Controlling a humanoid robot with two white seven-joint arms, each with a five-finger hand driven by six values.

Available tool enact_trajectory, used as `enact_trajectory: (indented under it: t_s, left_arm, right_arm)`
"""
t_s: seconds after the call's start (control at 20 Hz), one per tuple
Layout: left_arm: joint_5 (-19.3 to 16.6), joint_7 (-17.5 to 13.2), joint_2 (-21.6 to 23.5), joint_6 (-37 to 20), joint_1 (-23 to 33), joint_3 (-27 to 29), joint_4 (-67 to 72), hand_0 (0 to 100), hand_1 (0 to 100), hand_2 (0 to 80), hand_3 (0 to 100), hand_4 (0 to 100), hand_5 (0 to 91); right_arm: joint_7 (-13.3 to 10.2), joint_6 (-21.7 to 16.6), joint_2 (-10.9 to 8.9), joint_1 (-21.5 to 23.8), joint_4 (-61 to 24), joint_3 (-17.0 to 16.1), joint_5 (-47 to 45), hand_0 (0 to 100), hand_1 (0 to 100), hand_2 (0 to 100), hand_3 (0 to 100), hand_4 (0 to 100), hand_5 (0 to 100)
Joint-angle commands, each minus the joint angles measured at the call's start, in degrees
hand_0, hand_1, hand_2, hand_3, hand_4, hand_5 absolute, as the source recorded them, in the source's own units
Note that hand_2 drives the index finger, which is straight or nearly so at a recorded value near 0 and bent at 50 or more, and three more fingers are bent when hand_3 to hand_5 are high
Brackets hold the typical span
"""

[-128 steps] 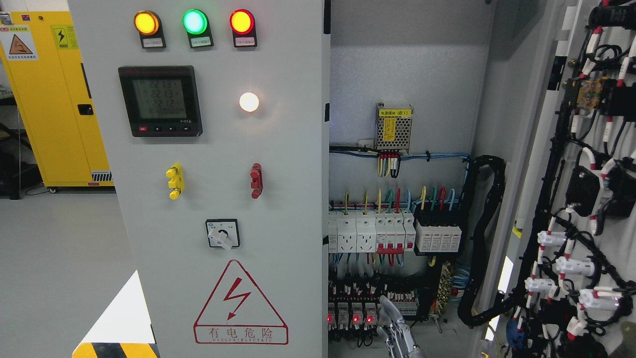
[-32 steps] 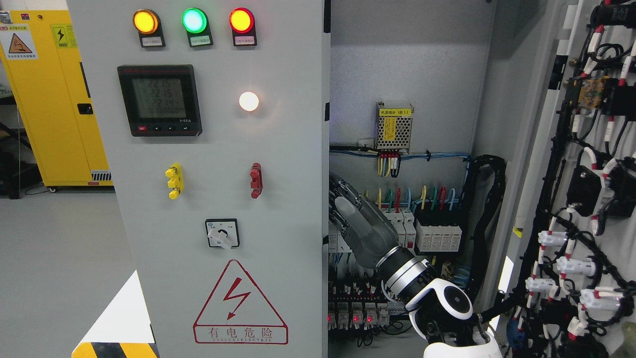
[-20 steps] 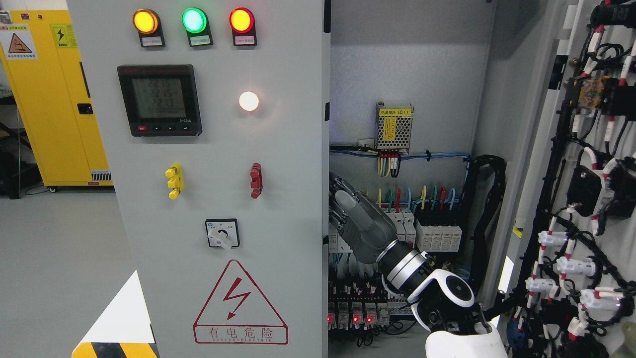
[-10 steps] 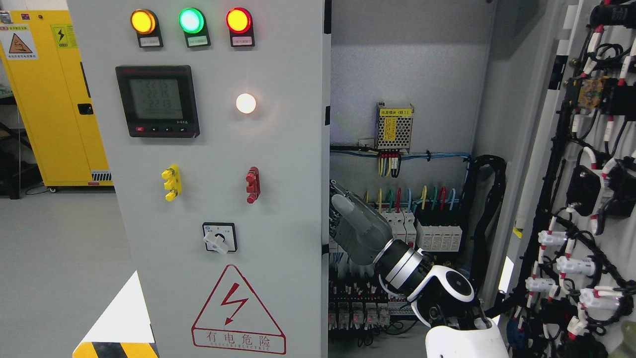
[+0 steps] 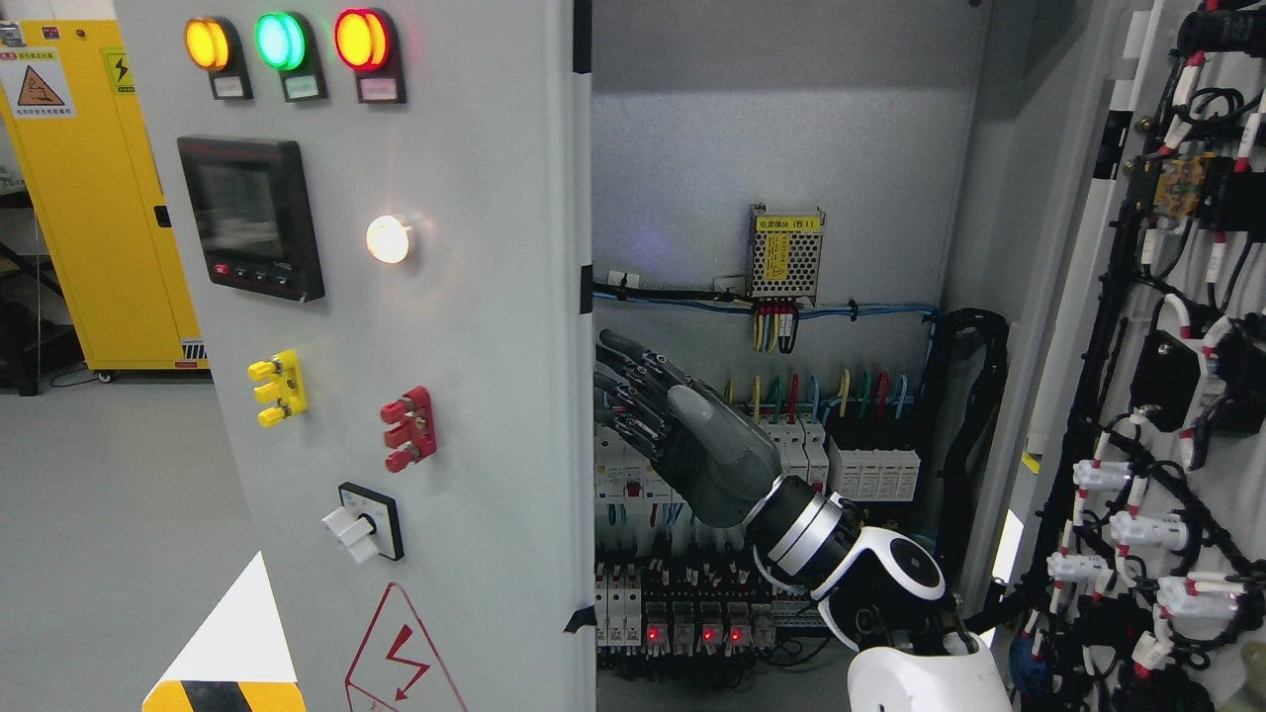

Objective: Open door with both hands
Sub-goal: 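Push the indicator-light door outward with the right hand, swinging it open, then withdraw the right hand down out of the cabinet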

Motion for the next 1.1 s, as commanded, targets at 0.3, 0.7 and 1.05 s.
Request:
enact_trajectory:
  t_s: [0.3, 0.7, 1.05]
  left_arm:
    - [0.0, 0.0, -1.2, -0.2, 0.4, 0.0, 1.4, 12, 56, 0.0, 0, 0, 0.0]
    - [0.0, 0.0, -0.5, -0.5, 0.2, -0.1, 1.3, 12, 56, 0.0, 0, 0, 0.0]
    - [0.0, 0.0, -1.0, -0.4, 0.4, 0.0, 1.3, 12, 56, 0.0, 0, 0, 0.0]
  right_arm:
    - [-0.2, 1.4, -0.08, 12.7, -12.1, 11.0, -1.1, 0, 50, 4, 0, 0, 0]
    - [-0.3, 0.9, -1.40, 16.9, -14.2, 21.9, 0.4, 0, 50, 4, 0, 0, 0]
    - [-0.4, 1.4, 0.35, 16.2, -13.9, 31.1, 4.6, 0, 50, 4, 0, 0, 0]
